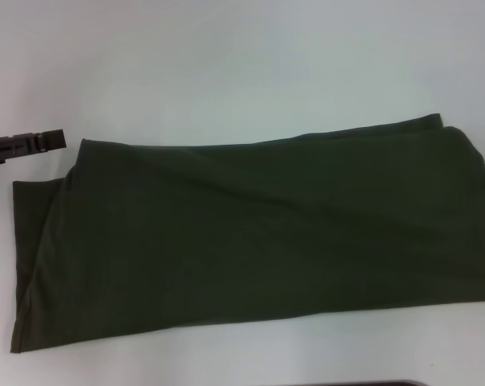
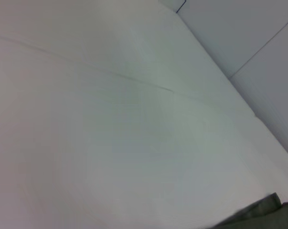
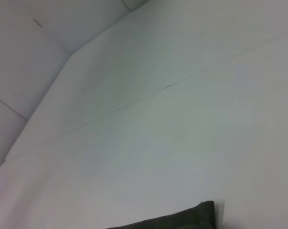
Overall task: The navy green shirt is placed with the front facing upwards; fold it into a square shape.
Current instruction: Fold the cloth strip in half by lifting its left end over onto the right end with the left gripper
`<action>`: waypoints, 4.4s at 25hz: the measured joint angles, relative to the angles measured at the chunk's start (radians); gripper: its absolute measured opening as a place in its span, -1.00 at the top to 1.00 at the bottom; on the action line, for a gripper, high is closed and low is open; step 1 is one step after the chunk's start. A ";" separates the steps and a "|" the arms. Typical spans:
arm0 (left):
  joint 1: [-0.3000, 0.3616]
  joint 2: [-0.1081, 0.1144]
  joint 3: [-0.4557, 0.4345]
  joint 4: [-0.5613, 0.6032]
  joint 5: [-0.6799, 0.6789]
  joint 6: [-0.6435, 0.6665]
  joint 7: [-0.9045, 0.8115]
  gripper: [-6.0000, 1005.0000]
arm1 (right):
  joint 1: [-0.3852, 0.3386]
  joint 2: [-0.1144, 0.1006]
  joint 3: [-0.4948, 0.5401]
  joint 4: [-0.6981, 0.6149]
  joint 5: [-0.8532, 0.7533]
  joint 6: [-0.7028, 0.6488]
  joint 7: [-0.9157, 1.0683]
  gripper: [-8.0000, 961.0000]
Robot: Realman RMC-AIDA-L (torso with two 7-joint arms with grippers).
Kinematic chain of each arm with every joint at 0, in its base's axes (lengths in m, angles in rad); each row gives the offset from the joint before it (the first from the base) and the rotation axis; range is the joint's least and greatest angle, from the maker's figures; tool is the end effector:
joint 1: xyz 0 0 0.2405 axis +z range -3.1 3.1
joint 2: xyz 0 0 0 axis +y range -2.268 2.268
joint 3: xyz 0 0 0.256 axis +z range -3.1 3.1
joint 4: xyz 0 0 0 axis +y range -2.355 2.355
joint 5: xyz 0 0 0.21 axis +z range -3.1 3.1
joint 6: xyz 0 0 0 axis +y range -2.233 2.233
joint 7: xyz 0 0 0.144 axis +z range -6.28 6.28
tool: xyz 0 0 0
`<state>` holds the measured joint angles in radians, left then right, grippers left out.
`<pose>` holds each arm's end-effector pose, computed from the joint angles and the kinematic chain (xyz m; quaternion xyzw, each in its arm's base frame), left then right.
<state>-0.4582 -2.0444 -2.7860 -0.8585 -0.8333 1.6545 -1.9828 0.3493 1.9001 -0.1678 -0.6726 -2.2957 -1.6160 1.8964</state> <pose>-0.3266 0.3058 0.0709 -0.8120 -0.5168 -0.2103 0.1710 0.3928 0.2653 0.1187 -0.7439 0.5670 0.2496 0.2506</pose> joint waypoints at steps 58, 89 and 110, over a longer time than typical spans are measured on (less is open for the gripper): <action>-0.057 0.105 0.187 0.063 0.230 0.029 -0.147 -0.80 | 0.028 -0.002 -0.094 0.021 0.000 -0.011 0.065 -0.87; -0.034 0.106 0.189 0.101 0.244 -0.029 -0.149 -0.80 | 0.023 -0.003 -0.088 0.014 0.001 -0.016 0.069 -0.86; -0.058 0.082 0.189 0.095 0.264 0.012 -0.160 -0.80 | 0.022 -0.005 -0.088 0.015 0.000 -0.016 0.065 -0.86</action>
<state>-0.5165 -1.9626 -2.5971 -0.7635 -0.5691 1.6663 -2.1427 0.3712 1.8951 -0.2562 -0.6581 -2.2956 -1.6322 1.9618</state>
